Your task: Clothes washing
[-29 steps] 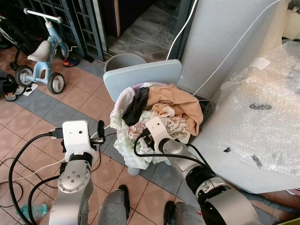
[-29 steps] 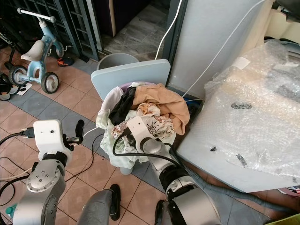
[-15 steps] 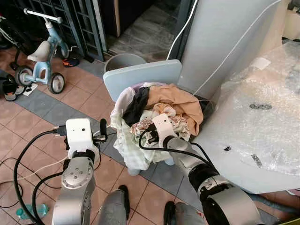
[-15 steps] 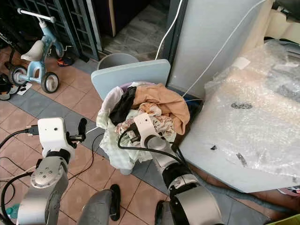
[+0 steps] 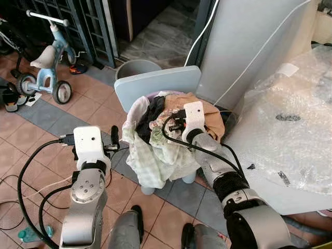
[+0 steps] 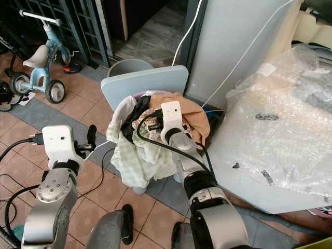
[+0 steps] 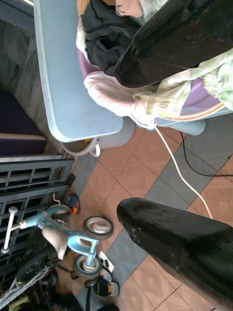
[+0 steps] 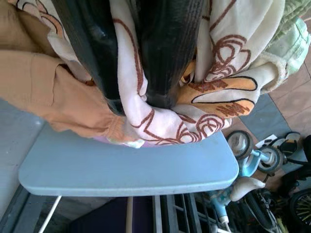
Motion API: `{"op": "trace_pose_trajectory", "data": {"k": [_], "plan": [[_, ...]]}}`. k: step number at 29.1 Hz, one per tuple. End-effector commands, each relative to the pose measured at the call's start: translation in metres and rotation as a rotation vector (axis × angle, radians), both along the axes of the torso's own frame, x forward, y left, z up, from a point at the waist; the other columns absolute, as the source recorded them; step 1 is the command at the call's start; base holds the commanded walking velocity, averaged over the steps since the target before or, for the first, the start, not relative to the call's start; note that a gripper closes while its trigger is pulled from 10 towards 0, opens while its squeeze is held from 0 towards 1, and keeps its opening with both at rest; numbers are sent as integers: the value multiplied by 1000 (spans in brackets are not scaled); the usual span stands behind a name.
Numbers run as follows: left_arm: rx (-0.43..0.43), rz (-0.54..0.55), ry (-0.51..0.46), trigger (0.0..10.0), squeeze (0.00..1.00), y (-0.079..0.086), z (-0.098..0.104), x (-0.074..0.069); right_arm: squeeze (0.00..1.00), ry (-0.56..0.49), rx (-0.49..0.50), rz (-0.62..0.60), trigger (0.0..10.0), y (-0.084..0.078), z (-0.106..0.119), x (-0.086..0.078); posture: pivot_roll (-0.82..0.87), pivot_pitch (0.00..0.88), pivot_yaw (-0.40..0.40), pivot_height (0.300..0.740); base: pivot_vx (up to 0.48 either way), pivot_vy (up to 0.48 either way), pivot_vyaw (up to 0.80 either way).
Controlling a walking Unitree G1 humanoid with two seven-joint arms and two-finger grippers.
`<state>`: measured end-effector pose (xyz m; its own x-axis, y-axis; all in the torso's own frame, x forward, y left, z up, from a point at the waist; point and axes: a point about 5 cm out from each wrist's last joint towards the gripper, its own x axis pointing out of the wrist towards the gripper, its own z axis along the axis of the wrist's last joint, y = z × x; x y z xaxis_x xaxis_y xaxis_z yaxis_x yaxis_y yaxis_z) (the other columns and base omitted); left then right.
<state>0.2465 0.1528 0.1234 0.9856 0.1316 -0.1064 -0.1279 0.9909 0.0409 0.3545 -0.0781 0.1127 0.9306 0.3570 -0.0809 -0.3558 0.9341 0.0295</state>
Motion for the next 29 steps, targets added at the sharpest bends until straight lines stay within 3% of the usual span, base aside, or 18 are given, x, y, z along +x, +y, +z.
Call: {"op": "trace_pose_trajectory", "data": {"k": [1, 2, 5, 8, 11, 13, 16, 17, 19, 20, 21, 25, 27, 28, 29], "plan": [[0, -17, 16, 10000, 0, 0, -5, 0, 0, -146, 13, 17, 0, -8, 28, 2, 95, 120, 11, 740, 0, 0, 0], [0, -36, 15, 10000, 0, -2, -6, 2, 0, -223, 21, -2, 0, -19, 46, 2, 67, 101, 27, 740, 0, 0, 0], [2, -59, 7, 10000, 0, -6, -5, 8, 0, -282, 44, -39, 0, -37, 63, -2, 41, 88, 45, 740, 0, 0, 0], [10, -89, -5, 10000, 0, -8, -5, 18, 0, -317, 30, -38, 0, -58, 72, -19, 12, 70, 56, 740, 0, 0, 0], [13, -100, -15, 10000, 0, -8, -4, 24, 0, -319, 32, -32, 0, -65, 73, -32, -9, 56, 59, 740, 0, 0, 0], [12, -101, -23, 10000, 0, -8, -3, 28, 0, -290, 71, 1, 0, -62, 73, -40, -13, 49, 58, 740, 0, 0, 0], [4, -101, -30, 10000, 0, -11, -3, 32, 0, -117, 148, 150, 0, -39, 50, -56, -18, 38, 53, 740, 0, 0, 0], [-3, -99, -32, 10000, 0, -13, -4, 33, 0, -132, 131, 190, 0, -25, 45, -62, -17, 36, 52, 740, 0, 0, 0], [-12, -98, -45, 10000, 0, -17, -2, 33, 0, -221, 100, 144, 0, -19, 54, -60, -9, 32, 48, 740, 0, 0, 0], [-10, -97, -52, 10000, 0, -17, -1, 33, 0, -242, 130, 100, 0, -19, 62, -57, -7, 30, 46, 740, 0, 0, 0], [-4, -94, -61, 10000, 0, -16, 0, 32, 0, -279, 176, 28, 0, -23, 74, -53, -8, 25, 44, 740, 0, 0, 0], [16, -83, -76, 10000, 0, -12, 0, 30, 0, -381, 160, -72, 0, -34, 97, -52, -14, 13, 42, 740, 0, 0, 0], [10, -77, -72, 10000, 0, -9, -3, 30, 0, -445, 63, -170, 0, -55, 107, -59, -18, 8, 41, 740, 0, 0, 0], [10, -77, -72, 10000, 0, -9, -3, 30, 0, -445, 63, -170, 0, -55, 107, -59, -18, 8, 41, 740, 0, 0, 0], [11, -77, -75, 10000, 0, -9, -4, 30, 0, -437, 23, -252, 0, -72, 102, -65, -32, 1, 32, 740, 0, 0, 0]]}}
